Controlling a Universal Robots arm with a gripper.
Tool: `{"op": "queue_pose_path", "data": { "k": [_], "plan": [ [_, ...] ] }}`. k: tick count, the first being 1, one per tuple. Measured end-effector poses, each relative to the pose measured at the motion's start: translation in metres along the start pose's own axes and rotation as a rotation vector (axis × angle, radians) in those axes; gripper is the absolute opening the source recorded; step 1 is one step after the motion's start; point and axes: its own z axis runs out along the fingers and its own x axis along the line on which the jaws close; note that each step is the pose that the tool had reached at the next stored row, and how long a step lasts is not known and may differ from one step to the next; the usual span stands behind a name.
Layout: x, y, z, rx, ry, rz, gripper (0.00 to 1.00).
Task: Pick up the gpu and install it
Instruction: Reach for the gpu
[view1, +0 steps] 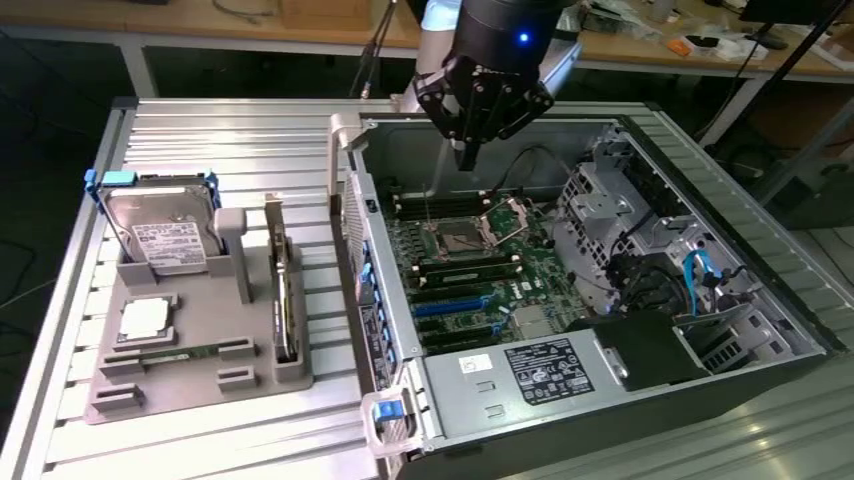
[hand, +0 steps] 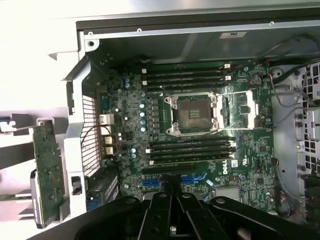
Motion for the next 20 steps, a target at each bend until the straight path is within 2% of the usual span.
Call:
{"op": "queue_pose_path", "data": {
  "k": [9,13,20],
  "plan": [
    [0.029,-0.0023,0.0006,-0.0001,0.0,0.0,0.11],
    [0.049,-0.0038,0.001,-0.0001,0.0001,0.0,0.11],
    [0.076,-0.0058,0.0011,-0.0002,0.0002,0.0,0.11]
  ]
}}
